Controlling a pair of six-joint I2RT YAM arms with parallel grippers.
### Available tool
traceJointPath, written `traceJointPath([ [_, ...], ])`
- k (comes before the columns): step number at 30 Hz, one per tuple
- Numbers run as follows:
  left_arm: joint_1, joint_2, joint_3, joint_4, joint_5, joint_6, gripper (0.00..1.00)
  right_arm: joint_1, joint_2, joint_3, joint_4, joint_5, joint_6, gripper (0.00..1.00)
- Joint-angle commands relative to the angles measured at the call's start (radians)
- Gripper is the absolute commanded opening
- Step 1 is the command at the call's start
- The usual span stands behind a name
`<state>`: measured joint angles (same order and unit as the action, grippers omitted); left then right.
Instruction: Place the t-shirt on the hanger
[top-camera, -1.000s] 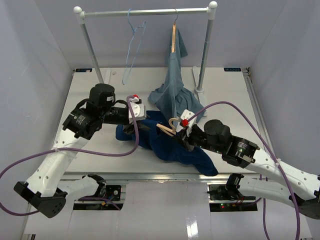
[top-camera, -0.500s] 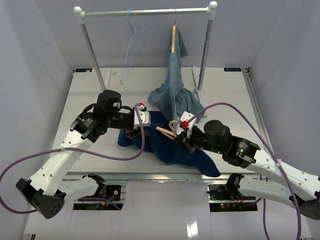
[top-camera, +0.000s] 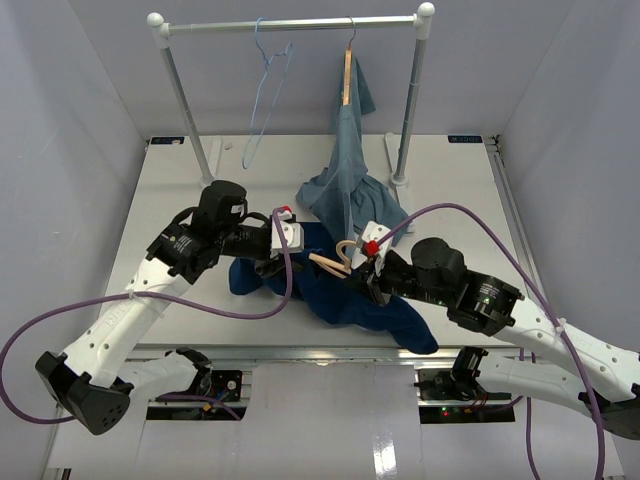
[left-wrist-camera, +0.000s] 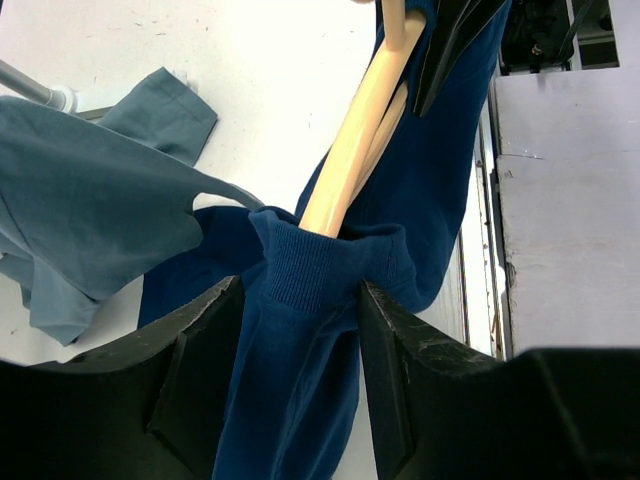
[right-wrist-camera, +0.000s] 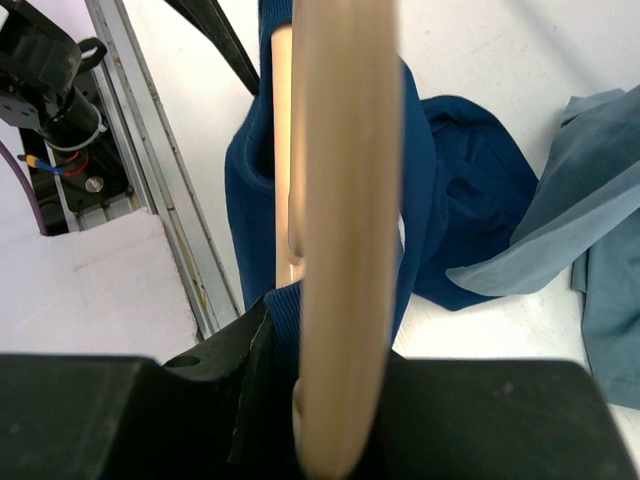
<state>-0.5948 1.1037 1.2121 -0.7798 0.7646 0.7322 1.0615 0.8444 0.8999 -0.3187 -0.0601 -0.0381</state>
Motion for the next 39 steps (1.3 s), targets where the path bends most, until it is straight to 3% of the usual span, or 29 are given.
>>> traceJointPath([
  [1,-0.01,0.005,-0.017,0.003,0.072,0.009,0.57,0.0,0.0,0.076,0.094,-0.013,-0.017,0.08],
  [3,-0.01,0.004,-0.016,0.001,0.106,0.023,0.48,0.0,0.008,0.084,0.094,-0.018,-0.02,0.08],
  [4,-0.01,0.005,-0.015,-0.001,0.132,0.027,0.39,0.0,0.01,0.088,0.095,-0.021,-0.019,0.08],
  [5,-0.01,0.006,-0.009,-0.005,0.145,0.032,0.06,0.0,0.015,0.091,0.096,-0.023,-0.017,0.08],
  [7,-0.01,0.01,0.009,-0.019,0.149,0.038,0.0,0.001,0.019,0.089,0.096,-0.026,-0.014,0.08],
  [12,-0.01,-0.034,0.023,-0.001,0.104,0.024,0.0,0.0,-0.008,0.049,0.095,0.048,-0.001,0.08],
  [17,-0.01,-0.092,0.001,0.049,0.065,-0.012,0.0,-0.001,-0.078,-0.005,0.094,0.159,0.026,0.22],
  [25,-0.01,-0.112,-0.021,0.085,-0.007,-0.055,0.0,-0.001,-0.246,-0.072,0.074,0.388,0.077,0.3],
  [30,-0.01,-0.119,-0.026,0.106,-0.043,-0.082,0.0,-0.001,-0.286,-0.069,0.058,0.349,0.08,0.48],
  [39,-0.01,-0.13,-0.036,0.141,-0.018,-0.105,0.0,-0.001,-0.224,0.044,0.052,0.195,0.027,0.7],
])
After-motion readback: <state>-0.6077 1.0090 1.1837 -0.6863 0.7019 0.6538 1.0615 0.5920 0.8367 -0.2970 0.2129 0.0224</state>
